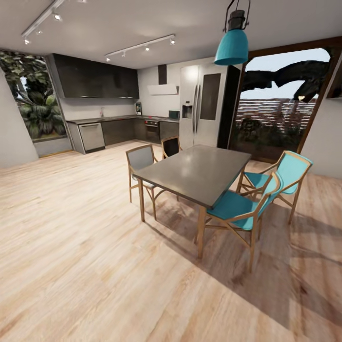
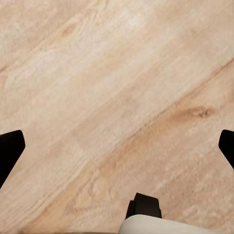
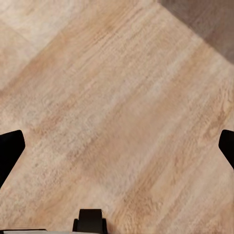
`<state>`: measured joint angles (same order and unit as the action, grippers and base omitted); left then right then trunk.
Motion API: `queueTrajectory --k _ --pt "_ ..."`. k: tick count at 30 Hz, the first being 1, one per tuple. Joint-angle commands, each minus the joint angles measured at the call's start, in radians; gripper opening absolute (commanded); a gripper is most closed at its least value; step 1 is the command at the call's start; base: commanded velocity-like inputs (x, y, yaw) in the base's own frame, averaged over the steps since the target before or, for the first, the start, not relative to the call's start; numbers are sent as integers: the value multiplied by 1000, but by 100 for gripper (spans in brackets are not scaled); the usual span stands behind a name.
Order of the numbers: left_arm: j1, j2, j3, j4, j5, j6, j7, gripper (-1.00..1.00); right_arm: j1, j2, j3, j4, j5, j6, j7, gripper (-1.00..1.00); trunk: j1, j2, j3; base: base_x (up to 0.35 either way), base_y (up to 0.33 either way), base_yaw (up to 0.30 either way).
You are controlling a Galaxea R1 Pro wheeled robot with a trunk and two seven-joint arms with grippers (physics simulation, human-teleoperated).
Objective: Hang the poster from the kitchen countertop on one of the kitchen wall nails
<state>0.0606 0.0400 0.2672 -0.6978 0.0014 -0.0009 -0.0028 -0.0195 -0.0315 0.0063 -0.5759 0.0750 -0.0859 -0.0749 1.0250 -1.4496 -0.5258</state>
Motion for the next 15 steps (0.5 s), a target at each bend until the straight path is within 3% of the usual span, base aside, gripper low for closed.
queueTrajectory --k 1,8,10,12,13,15 --pt "0 0 0 -1 0 0 0 100 0 0 1 1 8 -2 -7 100 0 0 -1 15 30 283" --pt "0 0 0 -1 0 1 0 100 0 0 3 2 8 0 -13 100 0 0 -4 30 32 279" --pt "0 0 1 -1 0 1 0 100 0 -1 20 5 8 1 -11 100 0 0 -5 148 163 163" --pt "0 0 1 0 0 1 0 100 0 -2 54 21 8 1 -10 100 0 0 -5 176 198 83" --pt "0 0 1 0 0 1 0 100 -2 -6 106 56 8 1 -10 100 0 0 -5 195 221 30" --pt "0 0 1 0 0 1 0 100 -2 -8 131 69 8 1 -11 100 0 0 -5 199 226 20"
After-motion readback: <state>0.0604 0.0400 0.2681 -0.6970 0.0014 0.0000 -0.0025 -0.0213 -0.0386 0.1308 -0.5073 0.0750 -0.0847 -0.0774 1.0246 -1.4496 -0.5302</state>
